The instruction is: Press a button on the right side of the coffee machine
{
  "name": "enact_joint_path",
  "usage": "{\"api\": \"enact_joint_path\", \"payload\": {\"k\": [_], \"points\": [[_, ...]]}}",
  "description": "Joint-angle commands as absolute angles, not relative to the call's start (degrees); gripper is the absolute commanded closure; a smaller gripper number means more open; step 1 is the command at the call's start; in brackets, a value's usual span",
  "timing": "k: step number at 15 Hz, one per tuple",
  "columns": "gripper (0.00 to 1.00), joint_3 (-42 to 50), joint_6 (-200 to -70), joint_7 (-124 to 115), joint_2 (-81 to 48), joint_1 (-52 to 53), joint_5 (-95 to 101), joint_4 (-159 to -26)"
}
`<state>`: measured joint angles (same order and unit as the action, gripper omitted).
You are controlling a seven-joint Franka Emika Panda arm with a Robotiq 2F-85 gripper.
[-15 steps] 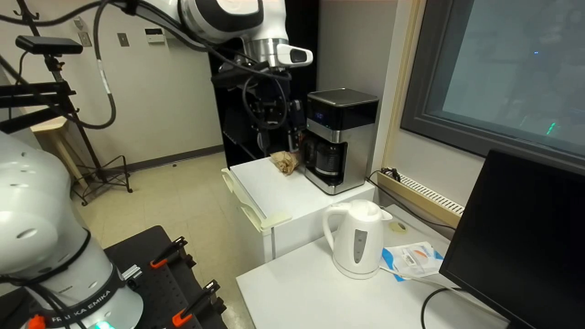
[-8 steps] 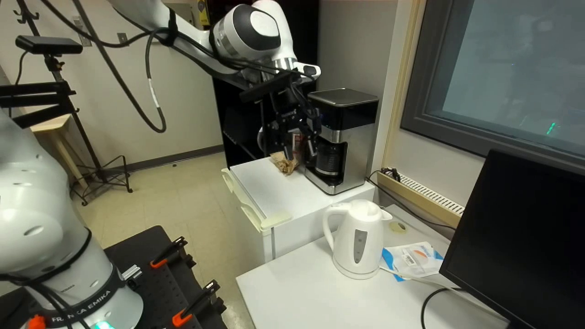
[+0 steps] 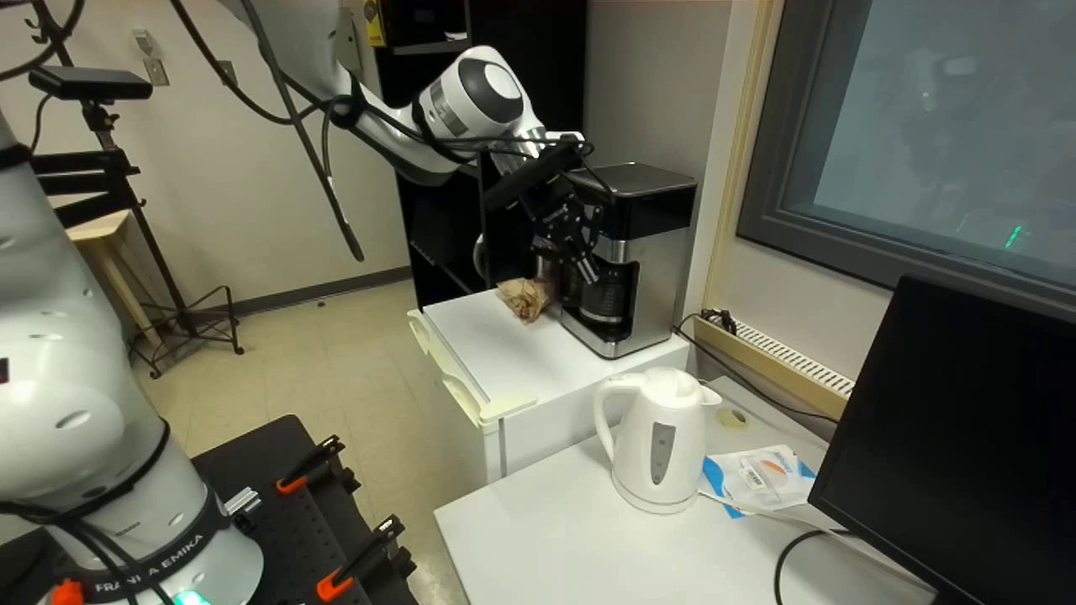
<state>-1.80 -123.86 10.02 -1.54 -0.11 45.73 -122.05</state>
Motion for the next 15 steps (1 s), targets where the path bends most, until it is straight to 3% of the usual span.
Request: {"api": "enact_joint_path", "payload": {"k": [1,8,15], "points": [[1.00,-1.6,-132.3,9.0,-4.3,0.4,47.2,-120.5],[1.00,-1.2,-149.3,8.4,-6.8,0.5,48.8,-121.2],[1.00,-1.1,-157.4,5.8,-10.3,0.4,55.2,-119.2]]}}
